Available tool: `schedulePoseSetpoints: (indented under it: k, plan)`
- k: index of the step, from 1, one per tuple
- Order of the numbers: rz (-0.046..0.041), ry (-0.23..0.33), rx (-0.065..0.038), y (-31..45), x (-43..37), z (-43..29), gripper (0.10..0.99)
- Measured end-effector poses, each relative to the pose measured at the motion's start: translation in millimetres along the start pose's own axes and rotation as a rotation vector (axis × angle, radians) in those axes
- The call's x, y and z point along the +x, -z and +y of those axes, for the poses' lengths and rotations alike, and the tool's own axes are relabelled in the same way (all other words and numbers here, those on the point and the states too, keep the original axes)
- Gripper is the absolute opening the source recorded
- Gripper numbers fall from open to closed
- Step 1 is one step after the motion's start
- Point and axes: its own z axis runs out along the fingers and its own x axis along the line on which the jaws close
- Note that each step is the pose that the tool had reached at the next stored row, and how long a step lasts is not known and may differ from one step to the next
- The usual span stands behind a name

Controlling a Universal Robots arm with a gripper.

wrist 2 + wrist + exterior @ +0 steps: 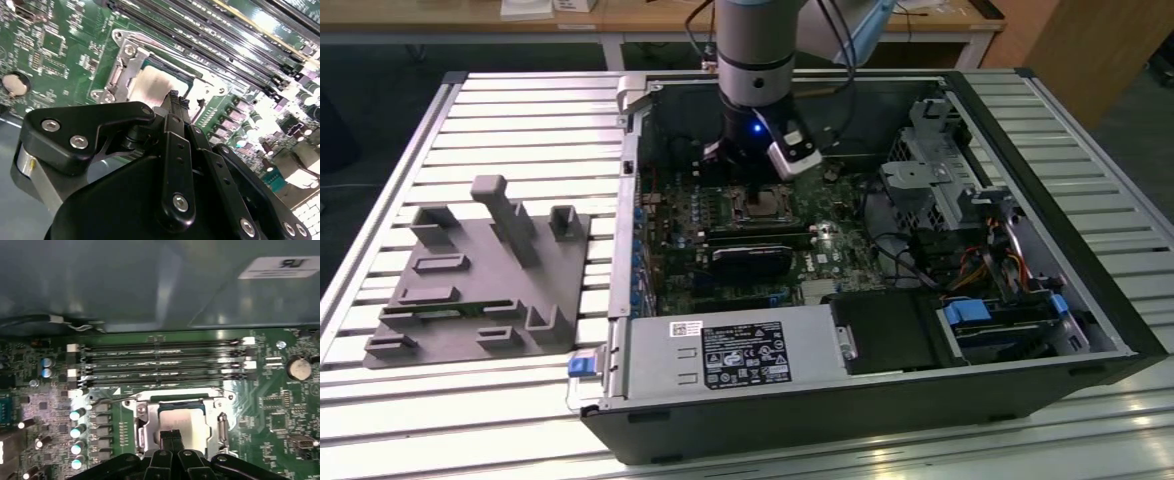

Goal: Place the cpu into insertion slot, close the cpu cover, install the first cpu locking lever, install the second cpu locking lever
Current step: 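Close the cpu cover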

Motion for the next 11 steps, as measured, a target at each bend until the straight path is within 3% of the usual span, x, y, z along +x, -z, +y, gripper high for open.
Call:
schedulePoseSetpoints:
  k: [11]
  plan:
    - [0.0022,0.045,-0.003,-7.3,10.8,-1.2,0.106]
